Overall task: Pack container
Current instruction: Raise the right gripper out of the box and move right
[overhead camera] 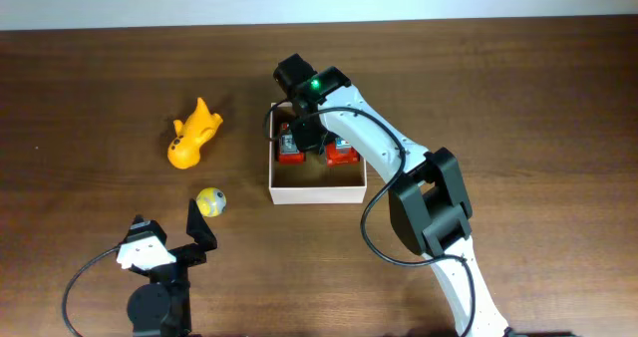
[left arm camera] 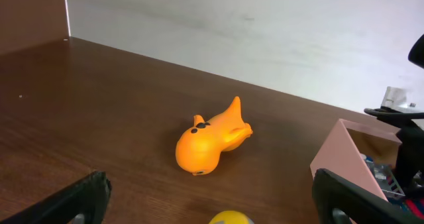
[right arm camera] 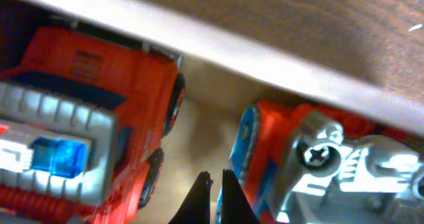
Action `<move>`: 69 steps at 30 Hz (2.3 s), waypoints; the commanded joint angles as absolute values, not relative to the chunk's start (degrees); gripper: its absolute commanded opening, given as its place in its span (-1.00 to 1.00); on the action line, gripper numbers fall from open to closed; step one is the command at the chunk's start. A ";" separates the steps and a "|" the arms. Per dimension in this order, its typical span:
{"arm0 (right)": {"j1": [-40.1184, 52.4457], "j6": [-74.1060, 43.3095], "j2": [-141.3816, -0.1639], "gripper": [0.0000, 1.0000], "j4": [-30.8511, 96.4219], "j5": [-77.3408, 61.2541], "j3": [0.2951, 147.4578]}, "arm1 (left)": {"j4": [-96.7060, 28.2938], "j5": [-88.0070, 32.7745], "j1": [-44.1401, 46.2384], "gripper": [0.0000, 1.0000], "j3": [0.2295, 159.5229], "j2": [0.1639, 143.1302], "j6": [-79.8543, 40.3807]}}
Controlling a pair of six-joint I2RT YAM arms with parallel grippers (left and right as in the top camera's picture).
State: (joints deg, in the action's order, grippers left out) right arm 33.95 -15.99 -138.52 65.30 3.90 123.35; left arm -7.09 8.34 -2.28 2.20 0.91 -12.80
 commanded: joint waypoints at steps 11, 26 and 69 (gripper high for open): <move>33.61 -15.44 -139.26 -0.92 66.43 9.98 123.04 | -6.92 7.90 -2.52 0.99 1.85 0.62 -11.66; 32.45 -15.42 -139.26 -0.92 66.50 9.69 123.04 | -6.94 7.90 -2.52 0.99 1.85 0.62 -11.66; 22.11 -2.24 -121.69 0.74 97.36 7.92 154.08 | -6.94 7.90 -2.52 0.98 1.85 0.62 -11.66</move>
